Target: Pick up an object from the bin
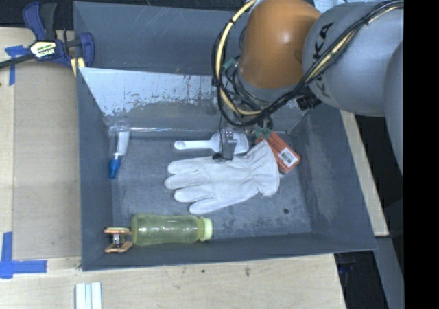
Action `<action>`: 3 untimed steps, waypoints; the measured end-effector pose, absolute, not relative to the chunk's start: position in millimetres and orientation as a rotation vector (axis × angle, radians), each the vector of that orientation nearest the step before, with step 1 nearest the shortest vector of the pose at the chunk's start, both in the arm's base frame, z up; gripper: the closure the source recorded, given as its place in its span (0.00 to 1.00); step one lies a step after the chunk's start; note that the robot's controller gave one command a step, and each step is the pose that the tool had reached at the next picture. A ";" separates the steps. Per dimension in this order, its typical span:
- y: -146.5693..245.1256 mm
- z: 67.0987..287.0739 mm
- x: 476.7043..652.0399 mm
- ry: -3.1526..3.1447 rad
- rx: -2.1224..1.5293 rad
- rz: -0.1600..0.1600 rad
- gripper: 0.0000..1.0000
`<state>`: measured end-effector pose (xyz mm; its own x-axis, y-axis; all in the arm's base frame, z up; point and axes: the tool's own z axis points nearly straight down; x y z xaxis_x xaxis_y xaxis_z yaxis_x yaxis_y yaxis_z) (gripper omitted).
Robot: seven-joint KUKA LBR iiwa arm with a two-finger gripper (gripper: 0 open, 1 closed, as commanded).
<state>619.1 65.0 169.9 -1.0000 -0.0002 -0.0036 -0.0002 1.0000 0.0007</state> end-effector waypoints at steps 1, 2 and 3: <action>86.7 93.5 596.2 3.135 -0.001 0.002 0.00; 91.5 63.9 591.5 3.139 -0.014 0.003 0.00; 109.8 102.5 584.9 3.135 -0.059 0.002 0.00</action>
Offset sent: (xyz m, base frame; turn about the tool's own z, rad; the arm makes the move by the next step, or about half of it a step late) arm -0.0287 0.0257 -0.0571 -0.0296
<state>584.9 109.8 102.5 -0.9993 -0.0377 -0.0062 -0.0377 0.9993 0.0009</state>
